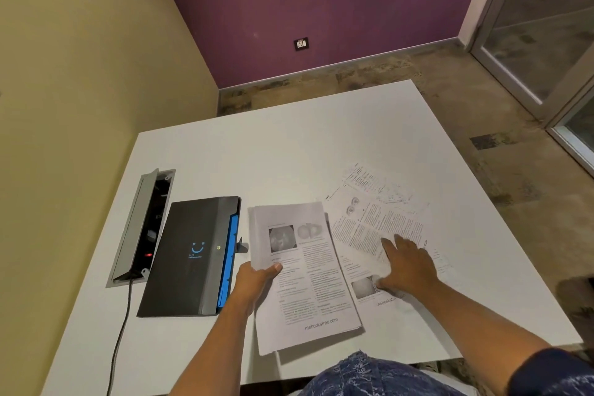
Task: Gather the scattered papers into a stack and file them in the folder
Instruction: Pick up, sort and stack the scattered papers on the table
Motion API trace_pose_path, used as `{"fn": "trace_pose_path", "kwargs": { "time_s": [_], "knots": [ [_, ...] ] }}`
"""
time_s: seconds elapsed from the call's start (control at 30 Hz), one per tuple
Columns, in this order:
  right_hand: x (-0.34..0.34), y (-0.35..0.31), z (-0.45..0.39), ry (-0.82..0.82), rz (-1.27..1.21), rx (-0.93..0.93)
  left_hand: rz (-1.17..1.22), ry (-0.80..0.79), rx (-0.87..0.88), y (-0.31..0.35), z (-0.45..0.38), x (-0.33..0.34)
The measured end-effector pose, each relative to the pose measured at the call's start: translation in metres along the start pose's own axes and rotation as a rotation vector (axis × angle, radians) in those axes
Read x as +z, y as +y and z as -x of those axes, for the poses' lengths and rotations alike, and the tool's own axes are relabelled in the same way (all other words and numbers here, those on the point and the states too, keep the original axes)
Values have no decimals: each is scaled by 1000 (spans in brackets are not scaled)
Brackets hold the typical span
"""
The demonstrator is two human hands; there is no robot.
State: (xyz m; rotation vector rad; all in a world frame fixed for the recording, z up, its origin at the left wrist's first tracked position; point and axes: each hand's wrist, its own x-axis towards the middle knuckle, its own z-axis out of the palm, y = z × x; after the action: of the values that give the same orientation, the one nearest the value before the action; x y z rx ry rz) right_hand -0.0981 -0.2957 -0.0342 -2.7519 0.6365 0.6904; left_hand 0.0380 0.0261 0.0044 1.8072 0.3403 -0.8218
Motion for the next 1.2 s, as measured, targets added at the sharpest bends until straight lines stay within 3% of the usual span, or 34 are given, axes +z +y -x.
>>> {"fn": "trace_pose_path", "kwargs": {
  "time_s": [0.37,0.57,0.83,0.97,1.1,1.2],
  "knots": [
    [24,-3,-4,-62,288,-25,20,-5,-56,-9,1,-12],
    [17,2,-6,-71,211,-88,37,8,-68,-8,2,-13],
    [16,-13,5,-64,369,-98,47,24,-71,-6,2,-12],
    [11,-8,1,-46,317,-87,57,17,-54,-4,2,-12],
    [-3,17,-14,123,117,-12,41,23,-59,-5,-1,-8],
    [-16,39,-28,124,-63,113,34,-2,-57,-5,-1,-4]
  ]
}}
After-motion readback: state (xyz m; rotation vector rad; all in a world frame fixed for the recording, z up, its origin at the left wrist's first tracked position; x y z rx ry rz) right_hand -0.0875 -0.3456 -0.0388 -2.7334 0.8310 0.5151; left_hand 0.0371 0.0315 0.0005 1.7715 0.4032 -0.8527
